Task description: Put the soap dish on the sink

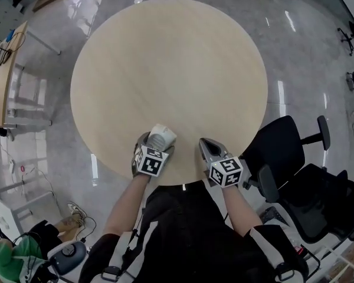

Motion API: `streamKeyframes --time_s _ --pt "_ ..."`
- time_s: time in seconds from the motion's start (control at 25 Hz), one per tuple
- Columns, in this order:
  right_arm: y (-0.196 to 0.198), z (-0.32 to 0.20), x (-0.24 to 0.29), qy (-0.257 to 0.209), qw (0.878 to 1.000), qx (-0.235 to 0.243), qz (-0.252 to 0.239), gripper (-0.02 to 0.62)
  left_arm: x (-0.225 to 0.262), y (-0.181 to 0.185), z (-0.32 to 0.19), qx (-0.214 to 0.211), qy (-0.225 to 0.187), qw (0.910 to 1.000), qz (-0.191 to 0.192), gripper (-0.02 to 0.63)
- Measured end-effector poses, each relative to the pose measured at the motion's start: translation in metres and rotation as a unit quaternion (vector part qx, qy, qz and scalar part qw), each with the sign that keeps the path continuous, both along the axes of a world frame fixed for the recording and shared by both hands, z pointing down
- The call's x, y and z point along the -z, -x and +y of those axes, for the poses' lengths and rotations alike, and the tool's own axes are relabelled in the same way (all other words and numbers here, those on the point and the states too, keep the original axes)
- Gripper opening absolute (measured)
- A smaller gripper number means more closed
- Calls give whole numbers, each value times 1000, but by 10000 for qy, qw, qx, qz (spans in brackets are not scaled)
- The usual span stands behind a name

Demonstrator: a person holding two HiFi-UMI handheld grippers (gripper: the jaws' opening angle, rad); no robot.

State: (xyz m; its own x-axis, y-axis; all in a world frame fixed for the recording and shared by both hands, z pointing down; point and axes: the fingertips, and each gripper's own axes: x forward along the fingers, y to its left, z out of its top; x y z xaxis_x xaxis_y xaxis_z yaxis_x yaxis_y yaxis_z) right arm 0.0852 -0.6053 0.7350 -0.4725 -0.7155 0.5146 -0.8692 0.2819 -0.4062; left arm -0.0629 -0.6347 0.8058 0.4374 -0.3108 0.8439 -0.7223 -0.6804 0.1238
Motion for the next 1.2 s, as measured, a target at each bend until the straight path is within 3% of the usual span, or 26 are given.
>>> streamKeyframes --time_s 0.52,0.8,0.84,1.04,1.2 --pt "-4 4 1 15 9998 -181 -61 6 -17 -11 13 -729 377 9939 -735 471" --pt "3 1 6 -65 9998 -159 -43 6 -19 -11 13 -834 431 9926 -768 476" --pt "4 1 7 -83 9998 -157 -34 6 -20 -10 13 -841 430 9925 -772 505" --pt "7 2 17 -224 9996 -192 6 6 -9 -8 14 -670 453 9959 -395 545" --pt "3 3 27 -400 9986 -338 4 6 22 -2 -3 -312 0 9994 157 541"
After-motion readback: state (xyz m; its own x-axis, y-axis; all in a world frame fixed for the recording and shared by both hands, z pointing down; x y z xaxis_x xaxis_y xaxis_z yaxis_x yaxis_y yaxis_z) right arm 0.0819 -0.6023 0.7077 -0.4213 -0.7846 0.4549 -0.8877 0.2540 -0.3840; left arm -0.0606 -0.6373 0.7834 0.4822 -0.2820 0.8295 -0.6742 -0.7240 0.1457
